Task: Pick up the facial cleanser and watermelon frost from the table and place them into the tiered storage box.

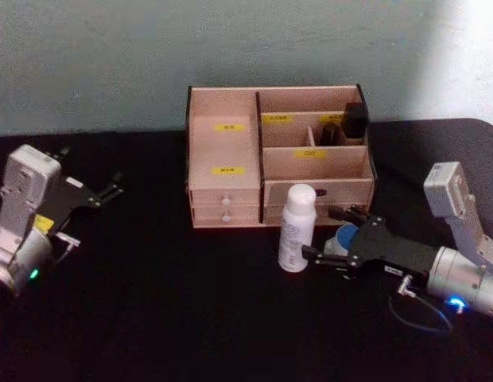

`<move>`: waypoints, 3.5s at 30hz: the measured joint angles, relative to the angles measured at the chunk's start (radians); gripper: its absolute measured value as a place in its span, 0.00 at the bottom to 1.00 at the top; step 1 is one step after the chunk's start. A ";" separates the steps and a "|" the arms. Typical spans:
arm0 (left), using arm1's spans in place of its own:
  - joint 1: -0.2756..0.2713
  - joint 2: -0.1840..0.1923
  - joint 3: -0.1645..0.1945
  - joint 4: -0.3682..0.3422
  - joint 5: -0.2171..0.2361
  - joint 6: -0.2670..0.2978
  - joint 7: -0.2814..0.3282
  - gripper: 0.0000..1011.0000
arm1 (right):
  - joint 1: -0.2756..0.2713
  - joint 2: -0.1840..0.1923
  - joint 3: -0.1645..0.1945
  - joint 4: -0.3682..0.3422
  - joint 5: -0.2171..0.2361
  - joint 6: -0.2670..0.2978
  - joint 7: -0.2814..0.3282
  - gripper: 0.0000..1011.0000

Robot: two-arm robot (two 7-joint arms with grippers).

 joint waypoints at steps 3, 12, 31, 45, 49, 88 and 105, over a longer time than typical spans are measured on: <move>0.000 0.000 0.000 0.000 0.000 0.000 0.000 0.99 | 0.012 -0.010 -0.005 0.015 0.000 0.000 0.005 0.99; 0.000 0.000 0.000 0.000 0.000 0.000 0.000 0.99 | 0.063 -0.050 -0.030 0.080 -0.003 0.005 0.024 0.99; 0.000 0.000 0.000 0.000 0.000 0.000 0.000 0.99 | 0.111 -0.088 -0.060 0.145 -0.006 0.011 0.041 0.99; 0.000 0.000 0.000 0.000 0.000 0.000 0.000 0.99 | 0.110 -0.087 -0.060 0.142 -0.005 0.010 0.041 0.99; 0.000 0.000 0.000 0.000 0.000 0.000 0.000 0.99 | 0.109 -0.086 -0.059 0.142 -0.005 0.010 0.041 0.91; 0.000 0.000 0.000 0.000 0.000 0.000 0.000 0.99 | 0.094 -0.034 -0.016 0.021 0.075 0.023 0.068 0.58; 0.000 0.000 0.000 0.000 0.000 0.000 0.000 0.99 | 0.215 -0.103 0.012 0.091 0.092 -0.006 -0.010 0.58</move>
